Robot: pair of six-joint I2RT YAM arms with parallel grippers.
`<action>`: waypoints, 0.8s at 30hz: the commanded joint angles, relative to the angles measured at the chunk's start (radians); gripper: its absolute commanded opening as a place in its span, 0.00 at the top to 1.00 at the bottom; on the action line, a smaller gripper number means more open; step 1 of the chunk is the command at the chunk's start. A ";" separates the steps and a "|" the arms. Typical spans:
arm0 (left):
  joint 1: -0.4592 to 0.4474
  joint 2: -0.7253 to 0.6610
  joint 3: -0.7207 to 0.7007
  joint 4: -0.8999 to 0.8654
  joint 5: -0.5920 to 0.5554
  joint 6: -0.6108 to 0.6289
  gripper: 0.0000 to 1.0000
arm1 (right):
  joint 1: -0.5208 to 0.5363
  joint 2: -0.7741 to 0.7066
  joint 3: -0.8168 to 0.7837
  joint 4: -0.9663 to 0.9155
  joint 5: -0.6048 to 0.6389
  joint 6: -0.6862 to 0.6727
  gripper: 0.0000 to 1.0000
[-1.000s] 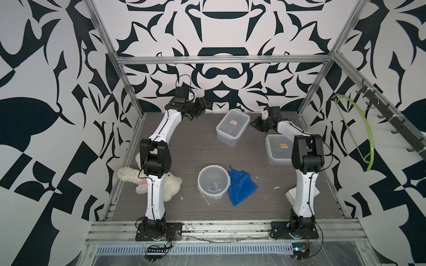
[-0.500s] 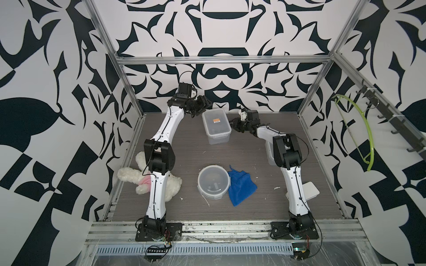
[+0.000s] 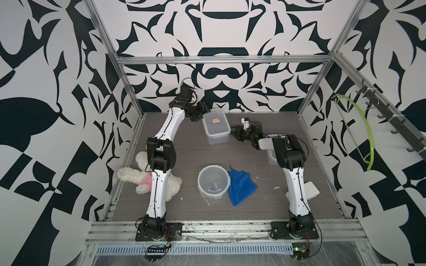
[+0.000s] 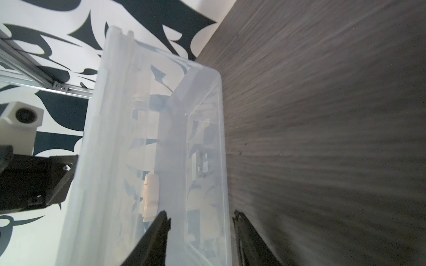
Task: Wipe the insides of the lunch boxes
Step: Adjust the lunch box at the center of the board.
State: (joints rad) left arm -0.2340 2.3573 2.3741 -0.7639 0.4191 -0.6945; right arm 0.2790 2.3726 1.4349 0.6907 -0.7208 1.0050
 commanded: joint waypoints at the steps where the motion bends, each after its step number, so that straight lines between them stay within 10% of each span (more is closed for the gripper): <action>1: 0.010 0.012 0.058 -0.046 -0.024 0.026 0.33 | 0.082 -0.094 -0.041 0.093 -0.018 -0.019 0.53; 24: 0.021 -0.046 -0.141 -0.148 -0.032 0.130 0.47 | 0.129 0.041 0.011 0.547 0.015 0.226 0.40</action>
State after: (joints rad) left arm -0.2203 2.3367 2.2719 -0.8566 0.4053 -0.6003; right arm 0.3676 2.4268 1.3823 1.1572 -0.6949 1.2098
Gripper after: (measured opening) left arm 0.535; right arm 0.601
